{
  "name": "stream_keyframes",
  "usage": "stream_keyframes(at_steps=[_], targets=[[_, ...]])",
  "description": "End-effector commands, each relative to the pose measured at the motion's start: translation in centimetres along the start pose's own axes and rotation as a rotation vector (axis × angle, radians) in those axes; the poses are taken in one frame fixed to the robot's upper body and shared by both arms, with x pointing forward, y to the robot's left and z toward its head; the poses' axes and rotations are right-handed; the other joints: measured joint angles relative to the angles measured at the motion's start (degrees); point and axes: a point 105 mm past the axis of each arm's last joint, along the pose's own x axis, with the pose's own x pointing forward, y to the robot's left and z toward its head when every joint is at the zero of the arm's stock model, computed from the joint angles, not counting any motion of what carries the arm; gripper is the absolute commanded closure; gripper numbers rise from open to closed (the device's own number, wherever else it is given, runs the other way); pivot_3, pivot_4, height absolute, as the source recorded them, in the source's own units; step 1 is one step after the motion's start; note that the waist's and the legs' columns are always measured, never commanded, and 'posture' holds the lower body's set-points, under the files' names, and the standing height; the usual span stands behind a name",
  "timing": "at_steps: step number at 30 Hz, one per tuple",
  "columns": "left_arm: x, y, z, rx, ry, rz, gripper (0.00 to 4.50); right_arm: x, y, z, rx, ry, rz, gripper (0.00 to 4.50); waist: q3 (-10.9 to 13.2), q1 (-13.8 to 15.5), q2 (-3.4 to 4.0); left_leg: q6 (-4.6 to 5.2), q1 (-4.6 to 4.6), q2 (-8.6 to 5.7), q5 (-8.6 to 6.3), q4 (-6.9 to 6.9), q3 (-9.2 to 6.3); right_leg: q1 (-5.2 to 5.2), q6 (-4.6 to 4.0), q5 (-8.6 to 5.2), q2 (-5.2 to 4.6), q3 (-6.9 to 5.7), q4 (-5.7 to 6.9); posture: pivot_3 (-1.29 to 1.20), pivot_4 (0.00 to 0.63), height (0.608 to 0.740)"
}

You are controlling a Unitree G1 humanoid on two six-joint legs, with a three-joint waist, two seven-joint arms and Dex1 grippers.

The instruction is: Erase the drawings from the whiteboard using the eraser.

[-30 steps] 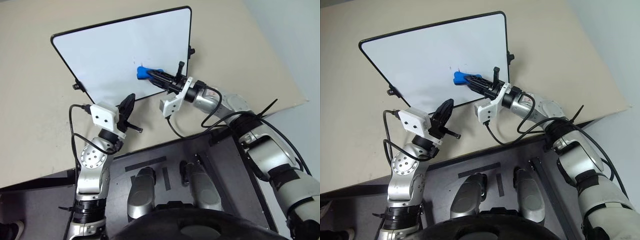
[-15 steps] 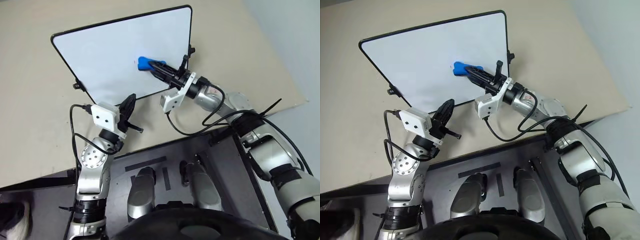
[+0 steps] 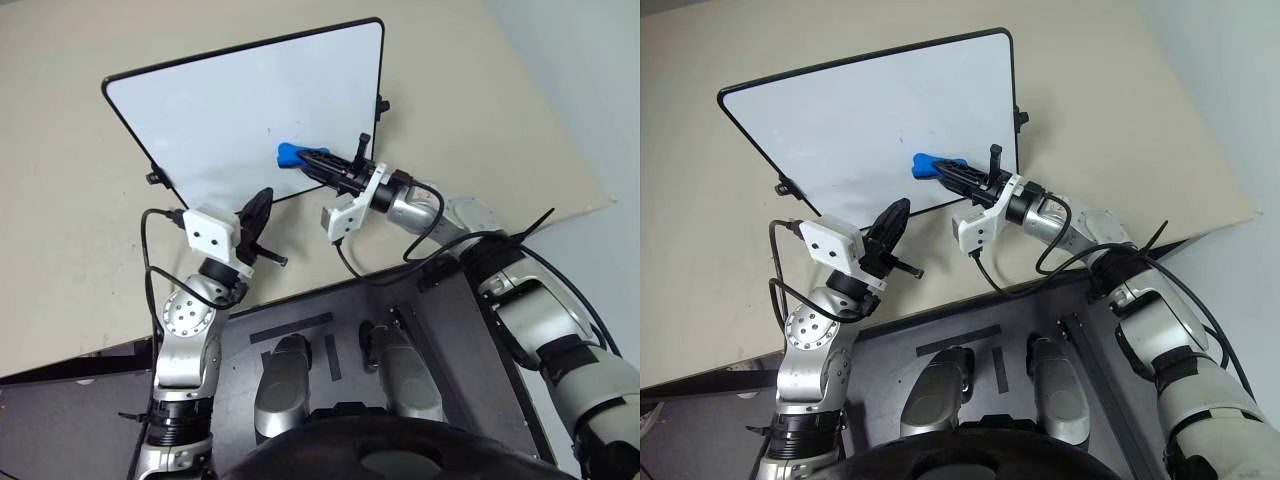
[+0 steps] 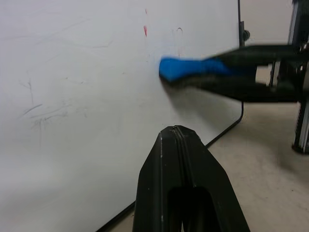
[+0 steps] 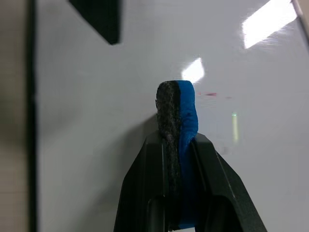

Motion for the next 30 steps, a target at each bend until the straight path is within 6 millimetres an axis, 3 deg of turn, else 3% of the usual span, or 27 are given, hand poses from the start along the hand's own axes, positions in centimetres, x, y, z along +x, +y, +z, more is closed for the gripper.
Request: stream_keyframes(at_steps=[1, 12, 20, 27, 30], targets=[[0.0, -0.2, 0.9, 0.009, -0.038, -0.009, 4.5, 0.2, -1.4, -0.2, -0.013, 0.004, -0.051, 4.26, 0.0, 0.0, 0.0, 0.0, 0.0, 0.0, 0.0, 0.0, 0.0, 0.01, 0.0, 0.0, 0.0, 0.0, -0.01, 0.0, 0.15, 0.74], [0.1, -0.2, 0.9, 0.011, -0.038, -0.01, 4.5, -1.0, -6.1, -1.9, -0.118, 0.099, -0.271, 4.26, 0.0, 0.03, 0.0, 0.0, -0.01, 0.0, 0.0, 0.01, 0.0, 0.01, 0.01, 0.0, -0.01, 0.0, -0.01, 0.0, 0.15, 0.74], [0.2, -0.1, 0.9, 0.012, -0.038, -0.015, 4.5, -1.0, -4.6, -1.4, -0.083, 0.081, -0.22, 4.26, 0.0, 0.02, 0.0, 0.01, -0.01, 0.0, 0.0, 0.02, 0.0, 0.01, 0.03, 0.01, 0.0, 0.0, -0.02, 0.0, 0.15, 0.74], [0.3, -0.2, 0.9, 0.012, -0.039, -0.014, 4.5, -0.5, -0.8, -0.2, 0.001, 0.021, -0.038, 4.26, 0.0, 0.02, 0.0, 0.01, 0.0, 0.0, 0.0, 0.02, 0.01, 0.02, 0.03, 0.01, 0.0, 0.0, -0.02, 0.0, 0.15, 0.74], [0.2, -0.2, 0.9, 0.012, -0.04, -0.012, 4.5, -0.3, -0.8, -0.2, -0.006, 0.02, -0.035, 4.26, 0.0, 0.01, 0.0, 0.01, 0.0, 0.0, 0.0, 0.03, 0.01, 0.02, 0.04, 0.02, 0.0, 0.0, -0.01, 0.0, 0.15, 0.74]])
